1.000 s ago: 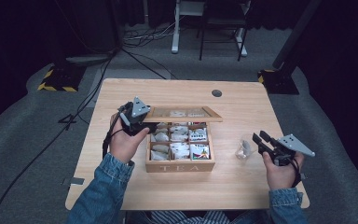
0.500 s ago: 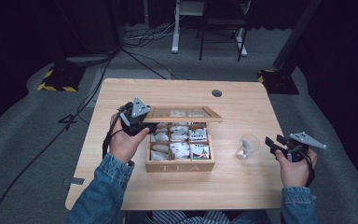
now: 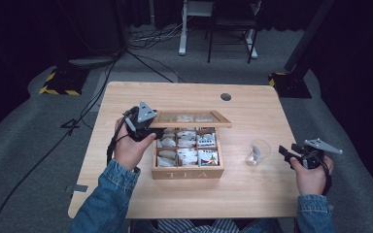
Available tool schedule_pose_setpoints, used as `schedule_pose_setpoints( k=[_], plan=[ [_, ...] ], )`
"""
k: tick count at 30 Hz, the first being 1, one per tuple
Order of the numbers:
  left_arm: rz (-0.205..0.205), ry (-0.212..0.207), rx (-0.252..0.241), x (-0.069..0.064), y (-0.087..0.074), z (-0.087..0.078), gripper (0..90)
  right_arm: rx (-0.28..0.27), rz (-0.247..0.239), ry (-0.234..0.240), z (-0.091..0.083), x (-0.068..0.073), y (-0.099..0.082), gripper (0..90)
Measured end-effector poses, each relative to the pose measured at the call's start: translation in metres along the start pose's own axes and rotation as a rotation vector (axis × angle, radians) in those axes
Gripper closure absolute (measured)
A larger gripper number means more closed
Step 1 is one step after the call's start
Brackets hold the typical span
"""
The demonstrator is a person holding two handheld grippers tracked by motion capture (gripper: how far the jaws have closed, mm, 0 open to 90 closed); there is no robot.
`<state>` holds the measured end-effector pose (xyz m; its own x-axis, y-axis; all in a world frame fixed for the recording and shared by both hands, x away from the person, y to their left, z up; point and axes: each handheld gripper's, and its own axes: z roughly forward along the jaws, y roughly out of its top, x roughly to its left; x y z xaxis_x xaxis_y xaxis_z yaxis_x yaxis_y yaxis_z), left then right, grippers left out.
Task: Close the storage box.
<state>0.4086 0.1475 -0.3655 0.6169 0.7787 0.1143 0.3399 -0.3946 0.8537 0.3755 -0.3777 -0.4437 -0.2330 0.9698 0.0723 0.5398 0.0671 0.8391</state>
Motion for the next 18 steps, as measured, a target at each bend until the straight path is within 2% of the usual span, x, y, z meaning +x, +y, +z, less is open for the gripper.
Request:
schedule_pose_setpoints(
  k=[10,18],
  plan=[
    [0.001,0.013,-0.004,-0.0027,-0.0033,-0.0011,40.7,0.033,0.019,0.017,0.0022,-0.0025,-0.0004,41.0],
    [0.014,0.047,0.012,-0.006,-0.0067,-0.0063,40.2,0.043,0.024,0.027,0.0076,-0.0039,0.0011,40.9]
  ],
)
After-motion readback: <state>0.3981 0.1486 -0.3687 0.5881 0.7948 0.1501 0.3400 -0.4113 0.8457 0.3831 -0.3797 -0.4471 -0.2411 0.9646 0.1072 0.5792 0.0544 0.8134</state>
